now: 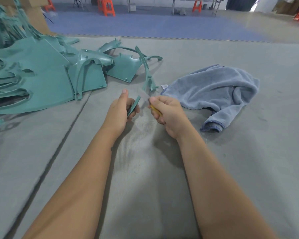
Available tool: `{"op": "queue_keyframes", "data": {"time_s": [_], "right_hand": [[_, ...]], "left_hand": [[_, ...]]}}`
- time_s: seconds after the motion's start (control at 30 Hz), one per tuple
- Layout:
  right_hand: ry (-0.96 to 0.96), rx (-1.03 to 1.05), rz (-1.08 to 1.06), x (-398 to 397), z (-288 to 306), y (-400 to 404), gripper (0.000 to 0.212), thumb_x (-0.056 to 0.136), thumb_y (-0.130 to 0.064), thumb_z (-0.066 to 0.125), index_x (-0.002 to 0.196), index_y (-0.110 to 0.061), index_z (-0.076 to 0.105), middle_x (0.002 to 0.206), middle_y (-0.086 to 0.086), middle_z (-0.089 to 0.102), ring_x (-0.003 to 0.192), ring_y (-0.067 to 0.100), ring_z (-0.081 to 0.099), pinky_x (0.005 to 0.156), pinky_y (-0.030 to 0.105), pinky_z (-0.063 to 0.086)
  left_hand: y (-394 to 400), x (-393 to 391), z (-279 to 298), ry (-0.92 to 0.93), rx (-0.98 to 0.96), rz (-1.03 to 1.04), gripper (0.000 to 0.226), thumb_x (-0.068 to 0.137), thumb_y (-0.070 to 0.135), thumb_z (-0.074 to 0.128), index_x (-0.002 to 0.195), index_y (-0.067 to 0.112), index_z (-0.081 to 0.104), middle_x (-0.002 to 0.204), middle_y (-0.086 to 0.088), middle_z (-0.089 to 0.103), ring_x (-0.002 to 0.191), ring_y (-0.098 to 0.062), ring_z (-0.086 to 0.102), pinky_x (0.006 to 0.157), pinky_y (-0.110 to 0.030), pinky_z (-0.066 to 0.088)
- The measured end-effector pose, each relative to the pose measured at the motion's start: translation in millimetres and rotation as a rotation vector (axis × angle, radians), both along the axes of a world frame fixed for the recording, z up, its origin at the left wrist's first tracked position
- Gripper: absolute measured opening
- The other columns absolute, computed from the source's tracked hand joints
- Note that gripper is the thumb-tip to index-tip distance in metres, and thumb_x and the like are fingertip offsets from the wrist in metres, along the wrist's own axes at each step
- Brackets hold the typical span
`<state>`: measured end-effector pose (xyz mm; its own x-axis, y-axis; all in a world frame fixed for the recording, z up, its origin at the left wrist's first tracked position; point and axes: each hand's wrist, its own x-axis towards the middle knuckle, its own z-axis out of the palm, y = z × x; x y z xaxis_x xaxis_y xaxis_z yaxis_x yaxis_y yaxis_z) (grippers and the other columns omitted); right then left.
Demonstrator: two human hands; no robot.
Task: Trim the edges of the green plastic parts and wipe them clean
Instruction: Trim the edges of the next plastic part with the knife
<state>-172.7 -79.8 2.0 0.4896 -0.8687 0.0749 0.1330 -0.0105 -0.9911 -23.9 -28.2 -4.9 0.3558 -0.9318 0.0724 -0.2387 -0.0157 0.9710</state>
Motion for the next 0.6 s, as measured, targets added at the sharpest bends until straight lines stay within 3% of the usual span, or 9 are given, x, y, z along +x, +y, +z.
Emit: {"op": "queue_keyframes", "data": {"time_s": [0.13, 0.23, 0.5, 0.6], "right_hand": [[0.164, -0.126, 0.15, 2.8, -0.9, 4.9, 0.027, 0.098, -0.013, 0.056, 0.071, -0.01, 0.062, 0.048, 0.001, 0.043, 0.045, 0.008, 0.035, 0.045, 0.016, 0.028], [0.193, -0.155, 0.189, 2.4, -1.7, 6.0, 0.026, 0.097, -0.012, 0.058, 0.072, -0.008, 0.063, 0.046, 0.001, 0.043, 0.046, 0.01, 0.035, 0.047, 0.018, 0.03], [0.219, -0.155, 0.087, 7.6, -1.8, 6.0, 0.028, 0.097, -0.01, 0.058, 0.069, -0.01, 0.06, 0.042, -0.006, 0.042, 0.043, 0.006, 0.034, 0.046, 0.018, 0.029], [0.181, -0.148, 0.076, 5.6, -1.5, 4.9, 0.028, 0.097, -0.012, 0.057, 0.069, -0.012, 0.061, 0.043, -0.005, 0.043, 0.044, 0.006, 0.035, 0.046, 0.017, 0.029]], "left_hand": [[-0.6, 0.6, 1.7, 0.075, -0.016, 0.005, 0.069, 0.102, 0.053, 0.013, 0.065, 0.014, 0.056, 0.056, -0.006, 0.048, 0.047, -0.01, 0.037, 0.048, -0.026, 0.027], [0.2, 1.5, 4.4, 0.161, 0.002, -0.091, 0.077, 0.101, 0.055, 0.007, 0.062, 0.014, 0.059, 0.05, -0.001, 0.049, 0.042, -0.008, 0.033, 0.04, -0.021, 0.025], [-0.6, 2.5, 11.1, 0.324, 0.049, -0.13, 0.075, 0.098, 0.059, 0.002, 0.069, 0.007, 0.046, 0.043, 0.004, 0.039, 0.037, -0.007, 0.025, 0.036, -0.019, 0.019], [-1.0, 5.4, 14.0, 0.424, 0.038, -0.137, 0.078, 0.1, 0.054, 0.003, 0.066, 0.004, 0.051, 0.042, -0.001, 0.037, 0.035, -0.009, 0.021, 0.034, -0.019, 0.019]]}}
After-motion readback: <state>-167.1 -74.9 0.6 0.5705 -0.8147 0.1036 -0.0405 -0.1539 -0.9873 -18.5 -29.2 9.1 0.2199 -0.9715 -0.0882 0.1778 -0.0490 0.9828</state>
